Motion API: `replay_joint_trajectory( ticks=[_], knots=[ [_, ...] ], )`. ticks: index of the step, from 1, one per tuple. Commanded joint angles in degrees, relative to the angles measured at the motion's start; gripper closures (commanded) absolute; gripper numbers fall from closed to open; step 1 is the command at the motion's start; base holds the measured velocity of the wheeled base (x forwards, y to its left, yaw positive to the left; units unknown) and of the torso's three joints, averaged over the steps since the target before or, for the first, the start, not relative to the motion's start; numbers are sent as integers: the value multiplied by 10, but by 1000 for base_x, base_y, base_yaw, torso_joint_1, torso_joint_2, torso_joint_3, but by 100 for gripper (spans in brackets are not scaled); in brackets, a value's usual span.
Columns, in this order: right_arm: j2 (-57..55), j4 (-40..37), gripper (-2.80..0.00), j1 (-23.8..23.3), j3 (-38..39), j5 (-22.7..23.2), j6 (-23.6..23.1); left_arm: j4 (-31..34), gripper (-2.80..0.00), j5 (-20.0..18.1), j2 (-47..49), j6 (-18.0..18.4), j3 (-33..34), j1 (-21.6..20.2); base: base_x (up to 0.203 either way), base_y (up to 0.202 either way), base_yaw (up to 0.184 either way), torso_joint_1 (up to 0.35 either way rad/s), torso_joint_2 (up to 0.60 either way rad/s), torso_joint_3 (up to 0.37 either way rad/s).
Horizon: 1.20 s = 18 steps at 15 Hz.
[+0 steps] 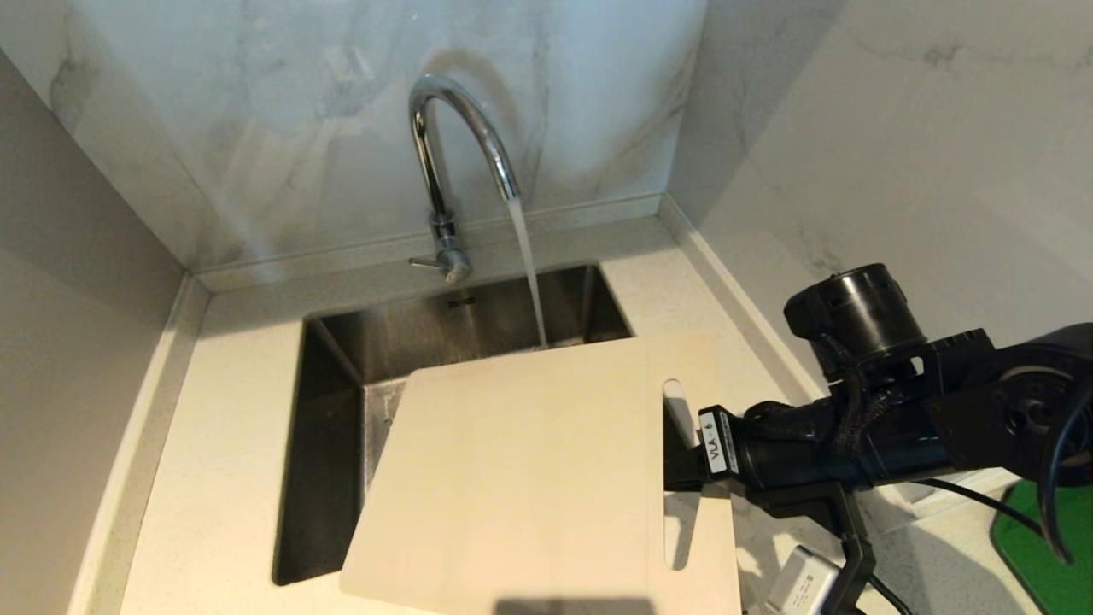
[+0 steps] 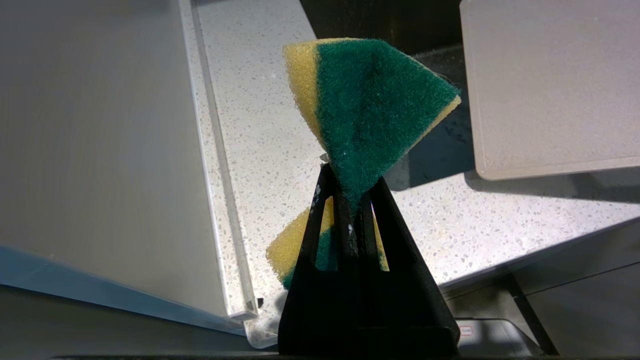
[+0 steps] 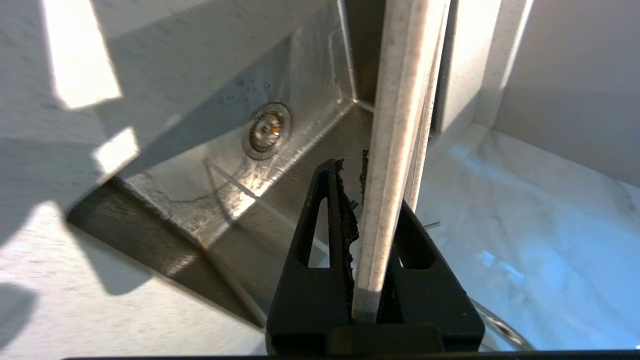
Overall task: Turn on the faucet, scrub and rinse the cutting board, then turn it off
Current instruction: Pick up the cutting board
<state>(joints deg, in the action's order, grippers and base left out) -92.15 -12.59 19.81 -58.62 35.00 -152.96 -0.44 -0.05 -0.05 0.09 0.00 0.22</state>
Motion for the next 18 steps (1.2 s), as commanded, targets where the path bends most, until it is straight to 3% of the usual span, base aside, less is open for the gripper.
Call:
replay_joint_trajectory(
  ticks=[1, 18],
  knots=[
    [-10, -1, 0, 6, -10, 2, -9, 0, 0, 0, -1, 0, 1, 0, 0, 0, 0, 0, 0, 0],
    [-99, 9, 0, 6, -123, 7, -38, -1, 0, 0, -1, 0, 1, 0, 0, 0, 0, 0, 0, 0]
  ],
)
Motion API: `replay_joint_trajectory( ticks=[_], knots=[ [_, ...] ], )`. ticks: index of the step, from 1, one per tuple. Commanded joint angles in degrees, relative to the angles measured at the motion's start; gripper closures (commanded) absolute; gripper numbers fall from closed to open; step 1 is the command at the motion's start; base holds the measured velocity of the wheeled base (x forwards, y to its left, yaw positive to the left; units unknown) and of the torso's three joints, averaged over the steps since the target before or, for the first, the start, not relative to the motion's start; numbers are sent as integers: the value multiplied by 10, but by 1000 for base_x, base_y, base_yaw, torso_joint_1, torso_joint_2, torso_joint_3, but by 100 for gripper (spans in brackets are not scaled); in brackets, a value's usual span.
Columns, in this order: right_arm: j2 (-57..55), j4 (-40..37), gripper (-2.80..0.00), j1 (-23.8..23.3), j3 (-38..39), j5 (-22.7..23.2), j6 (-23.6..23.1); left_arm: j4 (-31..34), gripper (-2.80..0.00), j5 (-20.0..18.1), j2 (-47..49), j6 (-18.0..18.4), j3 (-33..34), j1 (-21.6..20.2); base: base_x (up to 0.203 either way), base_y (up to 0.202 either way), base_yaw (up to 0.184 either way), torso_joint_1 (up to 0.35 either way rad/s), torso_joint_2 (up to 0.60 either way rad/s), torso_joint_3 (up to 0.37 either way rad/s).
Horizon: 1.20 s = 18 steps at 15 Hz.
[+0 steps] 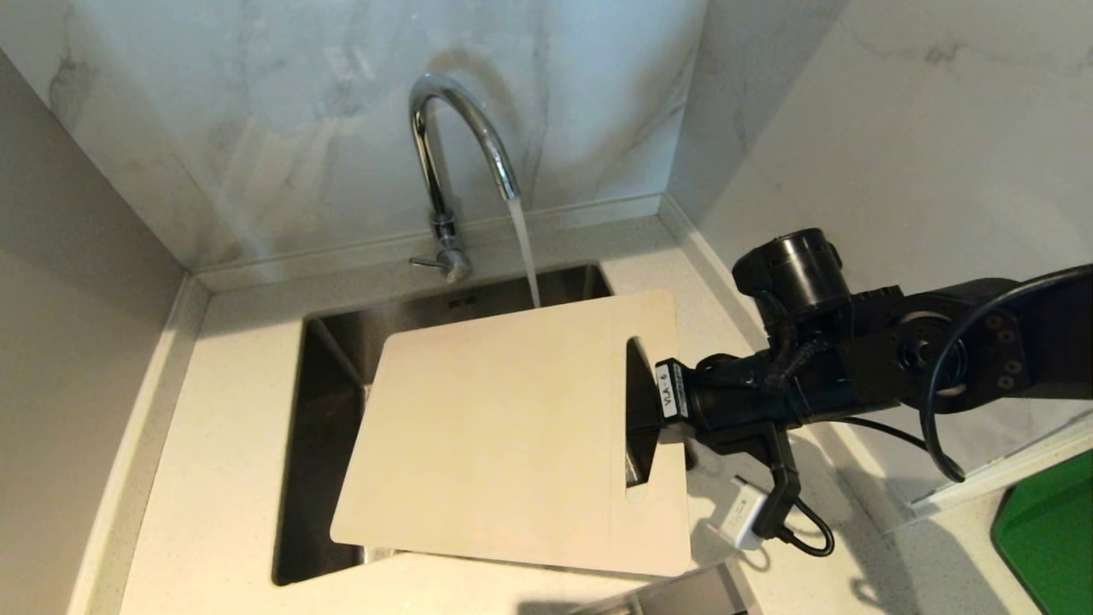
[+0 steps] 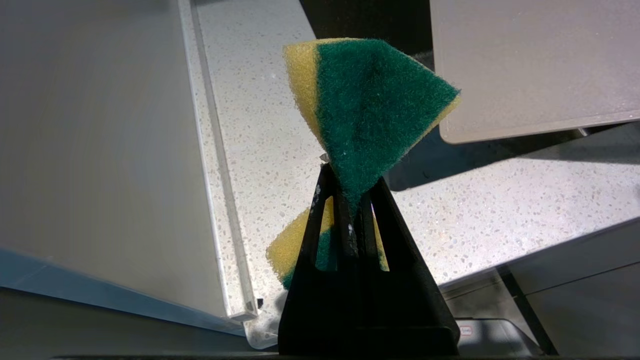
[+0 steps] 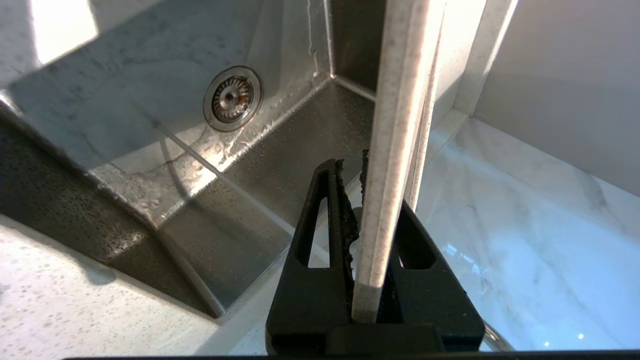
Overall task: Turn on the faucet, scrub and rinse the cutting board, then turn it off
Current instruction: Scrub the cutting board underwater
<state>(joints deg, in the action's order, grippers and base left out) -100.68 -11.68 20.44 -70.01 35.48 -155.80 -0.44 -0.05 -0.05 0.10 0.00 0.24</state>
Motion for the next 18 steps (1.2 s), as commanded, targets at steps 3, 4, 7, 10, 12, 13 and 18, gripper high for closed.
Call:
replay_joint_trajectory(
  ticks=[3, 4, 7, 10, 12, 13, 18],
  knots=[
    [-28, 0, 0, -5, -25, 2, -9, 0, 0, 0, -1, 0, 1, 0, 0, 0, 0, 0, 0, 0],
    [-30, 0, 0, -11, -29, 1, -10, 0, 0, 0, -1, 0, 1, 0, 0, 0, 0, 0, 0, 0],
    [-40, 1, 0, -28, -51, 1, -16, 0, 0, 0, -1, 0, 1, 0, 0, 0, 0, 0, 0, 0],
    [-57, 0, 0, -33, -74, 1, -16, 0, 0, 0, -1, 0, 1, 0, 0, 0, 0, 0, 0, 0],
    [-66, 0, 0, -33, -81, 1, -17, 0, 0, 0, -1, 0, 1, 0, 0, 0, 0, 0, 0, 0],
    [-69, 0, 0, -33, -85, 1, -17, 0, 0, 0, -1, 0, 1, 0, 0, 0, 0, 0, 0, 0],
    [-94, 0, 0, -33, -119, 2, -23, 0, 0, 0, -1, 0, 1, 0, 0, 0, 0, 0, 0, 0]
  ],
)
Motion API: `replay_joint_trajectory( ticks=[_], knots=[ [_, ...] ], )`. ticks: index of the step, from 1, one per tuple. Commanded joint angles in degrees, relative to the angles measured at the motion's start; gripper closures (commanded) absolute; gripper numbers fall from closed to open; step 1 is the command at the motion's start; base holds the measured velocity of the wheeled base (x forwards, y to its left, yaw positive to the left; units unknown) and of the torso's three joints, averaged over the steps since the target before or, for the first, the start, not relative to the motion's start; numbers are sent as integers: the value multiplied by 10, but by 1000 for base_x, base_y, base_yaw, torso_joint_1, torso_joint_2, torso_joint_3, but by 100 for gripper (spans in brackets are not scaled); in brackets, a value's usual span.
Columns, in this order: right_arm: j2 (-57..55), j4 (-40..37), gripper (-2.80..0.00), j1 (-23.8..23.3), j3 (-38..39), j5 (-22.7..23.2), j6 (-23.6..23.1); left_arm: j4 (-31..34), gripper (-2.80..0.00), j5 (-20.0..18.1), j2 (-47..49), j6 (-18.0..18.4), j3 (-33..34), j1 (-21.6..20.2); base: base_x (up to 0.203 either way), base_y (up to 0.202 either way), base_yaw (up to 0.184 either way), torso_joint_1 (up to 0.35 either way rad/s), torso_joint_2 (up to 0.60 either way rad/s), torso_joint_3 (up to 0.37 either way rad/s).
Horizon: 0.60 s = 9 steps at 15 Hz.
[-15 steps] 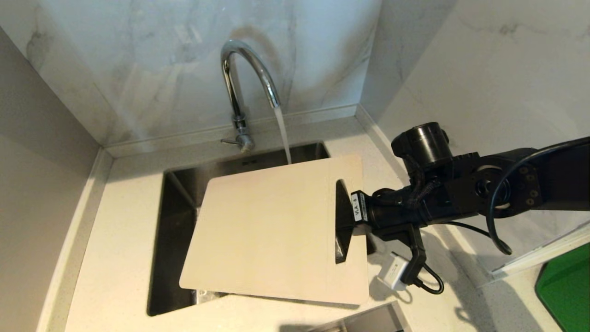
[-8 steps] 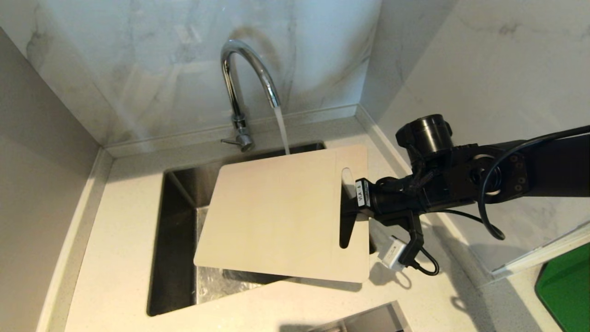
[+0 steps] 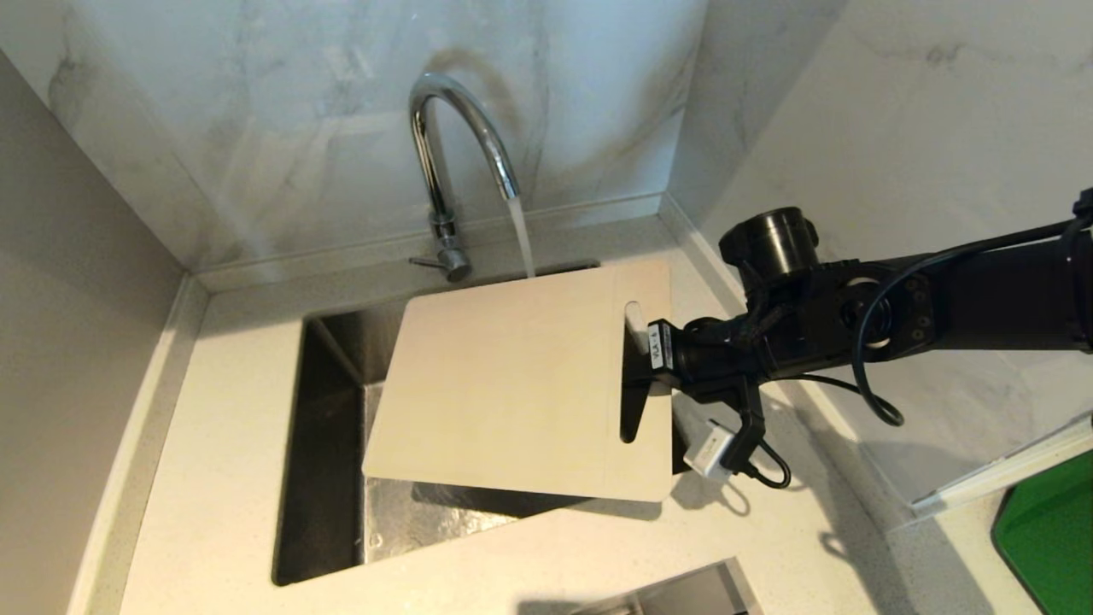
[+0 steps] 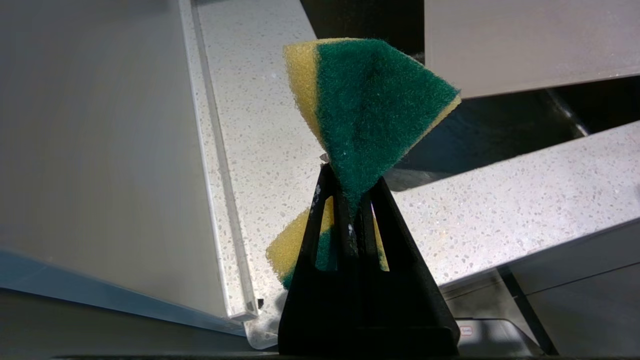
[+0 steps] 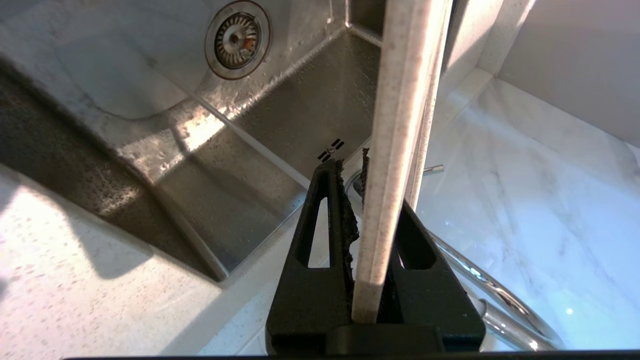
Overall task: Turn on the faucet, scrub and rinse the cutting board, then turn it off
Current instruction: Scrub the cutting board underwater
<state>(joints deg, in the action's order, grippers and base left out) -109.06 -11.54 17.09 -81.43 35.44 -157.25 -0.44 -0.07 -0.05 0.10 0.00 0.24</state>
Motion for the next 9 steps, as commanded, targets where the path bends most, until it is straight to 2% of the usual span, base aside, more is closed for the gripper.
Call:
replay_joint_trajectory(
  ticks=[1, 9],
  knots=[
    [-11, -1, 0, 0, -6, 3, -9, -1, 0, 0, -1, 0, 1, 0, 0, 0, 0, 0, 0, 0],
    [-23, -7, 0, 5, -9, 4, -9, 0, 0, 0, -1, 0, 1, -1, 0, 0, 0, 0, 0, 0]
  ],
)
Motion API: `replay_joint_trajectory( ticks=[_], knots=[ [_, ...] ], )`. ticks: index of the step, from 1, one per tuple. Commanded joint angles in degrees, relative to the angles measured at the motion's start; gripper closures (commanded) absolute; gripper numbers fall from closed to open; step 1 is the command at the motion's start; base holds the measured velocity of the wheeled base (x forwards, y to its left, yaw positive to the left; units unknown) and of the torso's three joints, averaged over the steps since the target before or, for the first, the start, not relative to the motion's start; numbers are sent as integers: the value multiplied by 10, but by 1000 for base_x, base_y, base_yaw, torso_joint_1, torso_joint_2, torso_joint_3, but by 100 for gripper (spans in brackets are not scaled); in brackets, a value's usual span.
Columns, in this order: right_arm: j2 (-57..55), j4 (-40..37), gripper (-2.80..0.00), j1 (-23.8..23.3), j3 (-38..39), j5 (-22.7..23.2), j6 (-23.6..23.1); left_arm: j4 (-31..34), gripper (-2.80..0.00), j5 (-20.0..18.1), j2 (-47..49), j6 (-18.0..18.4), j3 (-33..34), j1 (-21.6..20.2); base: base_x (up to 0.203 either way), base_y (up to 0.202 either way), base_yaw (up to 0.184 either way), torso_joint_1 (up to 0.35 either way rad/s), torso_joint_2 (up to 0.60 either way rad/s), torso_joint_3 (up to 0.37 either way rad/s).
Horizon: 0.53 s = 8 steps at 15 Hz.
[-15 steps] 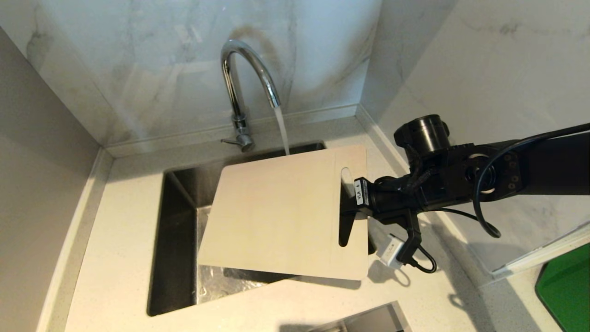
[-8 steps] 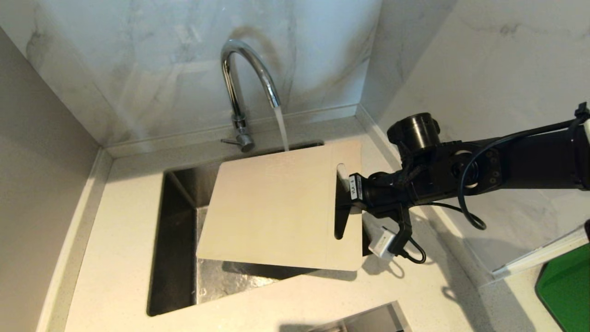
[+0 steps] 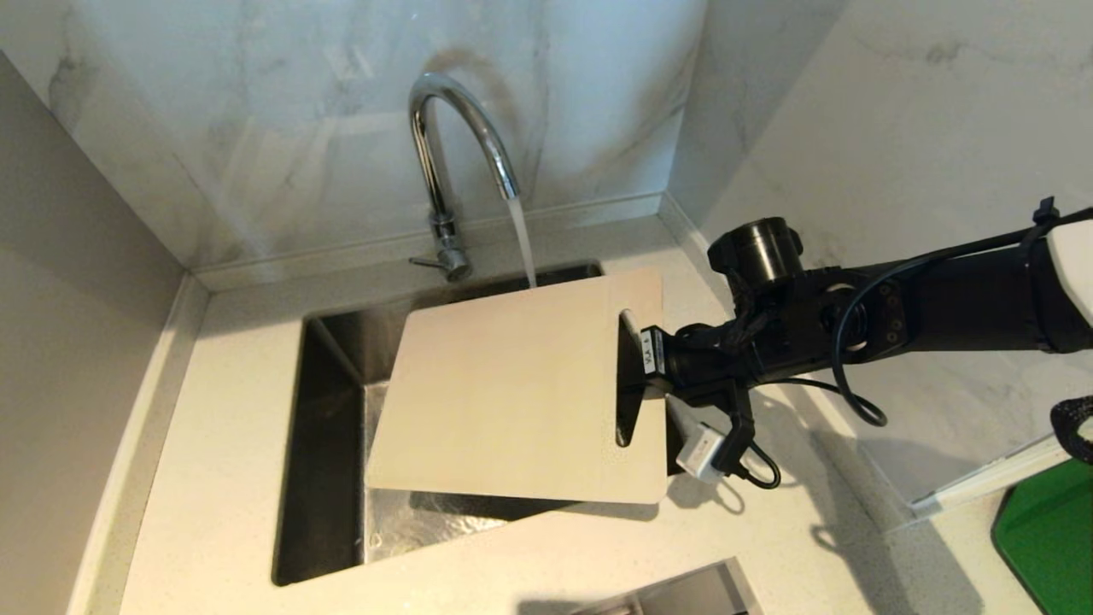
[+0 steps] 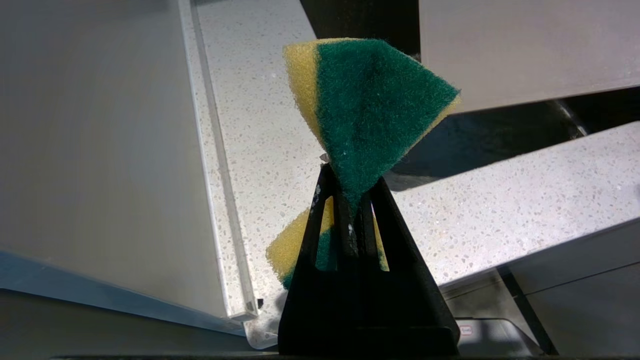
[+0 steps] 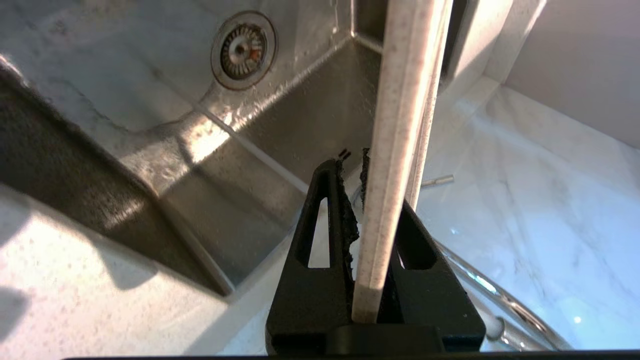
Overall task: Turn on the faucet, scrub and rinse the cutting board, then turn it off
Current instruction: Scrub the cutting board underwater
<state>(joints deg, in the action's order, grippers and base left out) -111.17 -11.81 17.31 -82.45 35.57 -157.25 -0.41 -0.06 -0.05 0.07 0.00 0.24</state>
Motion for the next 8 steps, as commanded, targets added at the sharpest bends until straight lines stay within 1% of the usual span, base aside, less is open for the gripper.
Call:
replay_joint_trajectory(
  ticks=[1, 4, 8],
  knots=[
    [-3, -15, 0, 3, 1, 4, -9, 0, 0, 0, -1, 0, 1, 0, 0, 0, 0, 0, 0, 0],
    [-4, -64, 0, 3, -6, 5, -9, 0, 0, 0, -1, 0, 1, -1, 0, 0, 0, 0, 0, 0],
    [-6, -79, 0, 3, -12, 23, -9, 0, 0, 0, -1, 0, 1, 0, 0, 0, 0, 0, 0, 0]
  ],
)
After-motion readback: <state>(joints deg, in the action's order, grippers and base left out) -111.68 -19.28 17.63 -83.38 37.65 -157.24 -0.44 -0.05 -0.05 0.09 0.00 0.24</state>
